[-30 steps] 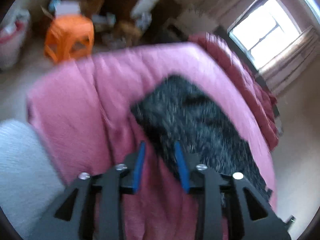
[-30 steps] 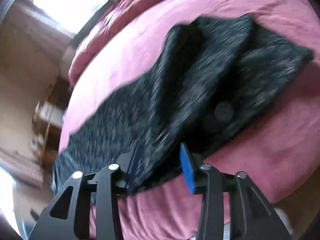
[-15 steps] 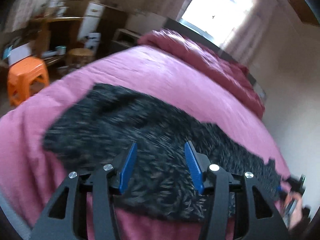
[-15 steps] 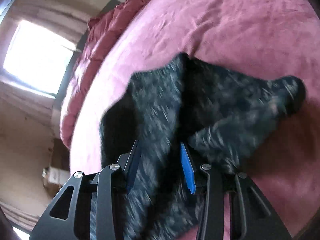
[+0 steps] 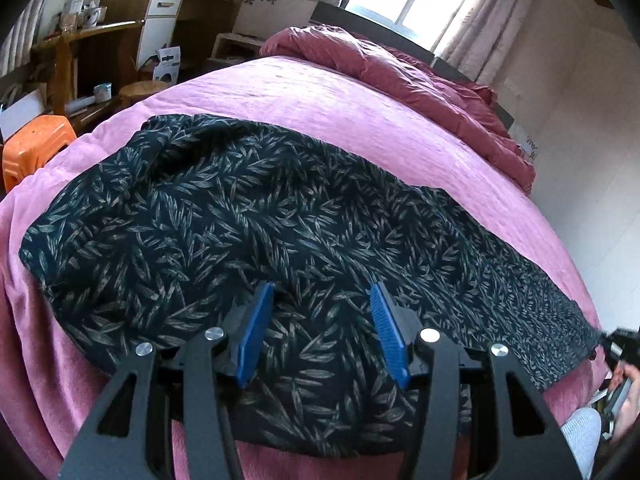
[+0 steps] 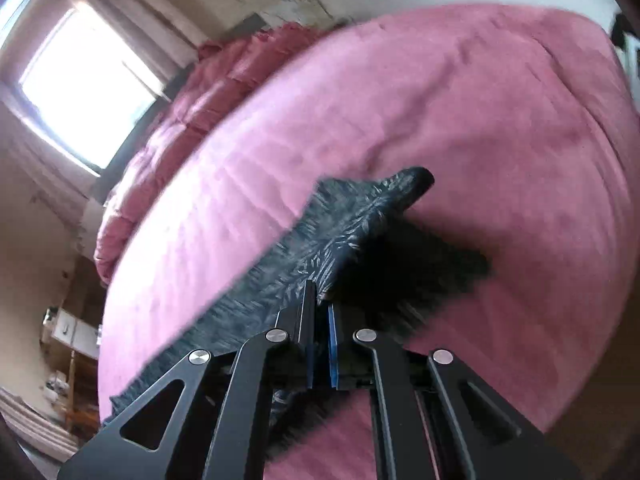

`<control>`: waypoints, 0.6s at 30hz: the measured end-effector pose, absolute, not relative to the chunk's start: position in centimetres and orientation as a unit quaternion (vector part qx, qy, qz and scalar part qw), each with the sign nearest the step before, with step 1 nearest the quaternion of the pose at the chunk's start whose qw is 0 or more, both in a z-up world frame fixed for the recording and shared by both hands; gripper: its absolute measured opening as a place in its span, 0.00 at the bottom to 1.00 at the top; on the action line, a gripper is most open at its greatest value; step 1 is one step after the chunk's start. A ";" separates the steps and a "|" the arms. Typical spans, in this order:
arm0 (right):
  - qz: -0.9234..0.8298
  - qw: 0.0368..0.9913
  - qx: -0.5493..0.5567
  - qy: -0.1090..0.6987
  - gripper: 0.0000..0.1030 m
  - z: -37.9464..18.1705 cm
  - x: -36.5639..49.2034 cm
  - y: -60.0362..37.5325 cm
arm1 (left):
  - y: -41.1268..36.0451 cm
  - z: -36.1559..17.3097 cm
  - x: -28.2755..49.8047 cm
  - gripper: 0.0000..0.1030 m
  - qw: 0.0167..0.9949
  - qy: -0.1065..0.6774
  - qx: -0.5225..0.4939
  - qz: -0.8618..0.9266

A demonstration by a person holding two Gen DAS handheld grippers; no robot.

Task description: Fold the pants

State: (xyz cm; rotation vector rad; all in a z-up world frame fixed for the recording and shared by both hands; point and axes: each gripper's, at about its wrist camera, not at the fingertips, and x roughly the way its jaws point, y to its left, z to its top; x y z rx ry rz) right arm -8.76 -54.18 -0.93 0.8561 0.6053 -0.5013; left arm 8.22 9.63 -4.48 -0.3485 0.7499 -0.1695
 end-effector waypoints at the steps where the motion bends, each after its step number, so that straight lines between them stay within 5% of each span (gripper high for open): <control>1: -0.237 0.829 0.414 0.291 0.04 -1.6 -9.3 -54.5 | 9.7 -4.5 8.1 0.49 0.912 0.363 -0.169 -0.085; 8: -0.216 0.828 0.448 0.261 0.07 -4.1 -10.5 -56.0 | 8.9 -4.4 7.6 0.58 0.915 0.359 -0.157 -0.093; 11: -0.259 0.841 0.415 0.231 0.24 -2.4 -11.6 -55.8 | 7.7 -4.3 7.0 0.68 0.919 0.354 -0.140 -0.099; 13: -0.288 0.841 0.406 0.214 0.48 -1.7 -12.3 -56.2 | 7.0 -4.1 6.7 0.71 0.921 0.353 -0.125 -0.104; 18: -0.290 0.811 0.442 0.250 0.48 -3.3 -10.4 -59.1 | 6.0 -3.7 6.4 0.74 0.922 0.348 -0.116 -0.122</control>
